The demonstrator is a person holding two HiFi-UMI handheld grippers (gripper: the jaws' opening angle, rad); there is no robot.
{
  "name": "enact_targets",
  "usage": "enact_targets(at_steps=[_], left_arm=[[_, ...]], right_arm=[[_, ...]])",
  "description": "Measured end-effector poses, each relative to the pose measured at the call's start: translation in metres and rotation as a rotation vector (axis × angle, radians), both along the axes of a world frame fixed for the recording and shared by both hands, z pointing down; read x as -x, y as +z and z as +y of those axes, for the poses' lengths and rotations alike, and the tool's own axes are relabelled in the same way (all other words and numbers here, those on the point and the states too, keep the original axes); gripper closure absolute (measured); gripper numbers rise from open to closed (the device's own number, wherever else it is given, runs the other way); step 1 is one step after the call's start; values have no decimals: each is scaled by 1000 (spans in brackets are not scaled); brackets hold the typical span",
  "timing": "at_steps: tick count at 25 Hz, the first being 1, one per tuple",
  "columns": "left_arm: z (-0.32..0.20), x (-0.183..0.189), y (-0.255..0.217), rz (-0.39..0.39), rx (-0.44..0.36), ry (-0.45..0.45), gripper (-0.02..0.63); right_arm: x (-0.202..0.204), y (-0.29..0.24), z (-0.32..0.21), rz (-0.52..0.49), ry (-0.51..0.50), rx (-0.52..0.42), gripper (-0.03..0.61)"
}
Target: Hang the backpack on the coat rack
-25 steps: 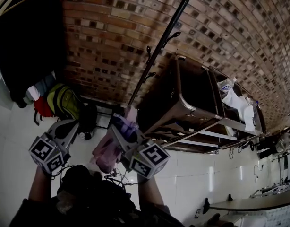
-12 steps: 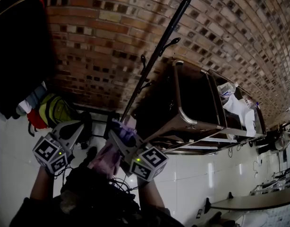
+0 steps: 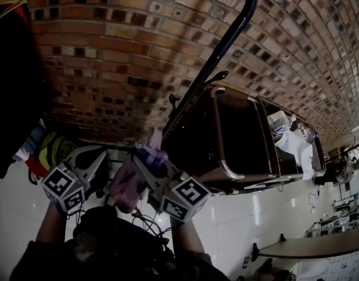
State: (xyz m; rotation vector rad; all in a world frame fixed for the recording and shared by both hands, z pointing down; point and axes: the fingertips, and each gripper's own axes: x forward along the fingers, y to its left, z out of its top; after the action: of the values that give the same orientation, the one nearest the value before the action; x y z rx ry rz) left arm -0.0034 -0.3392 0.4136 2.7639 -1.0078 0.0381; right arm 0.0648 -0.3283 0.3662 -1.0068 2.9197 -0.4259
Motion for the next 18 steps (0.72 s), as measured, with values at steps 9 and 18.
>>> enact_targets(at_steps=[9,18], left_arm=[[-85,-1,-4,-6,-15,36,574],[-141,4,-2,8,-11,51,575]], right_arm=[[14,-37,-100,-10,-33,-54,569],[-2,-84,-166,-38,43,-99,569]])
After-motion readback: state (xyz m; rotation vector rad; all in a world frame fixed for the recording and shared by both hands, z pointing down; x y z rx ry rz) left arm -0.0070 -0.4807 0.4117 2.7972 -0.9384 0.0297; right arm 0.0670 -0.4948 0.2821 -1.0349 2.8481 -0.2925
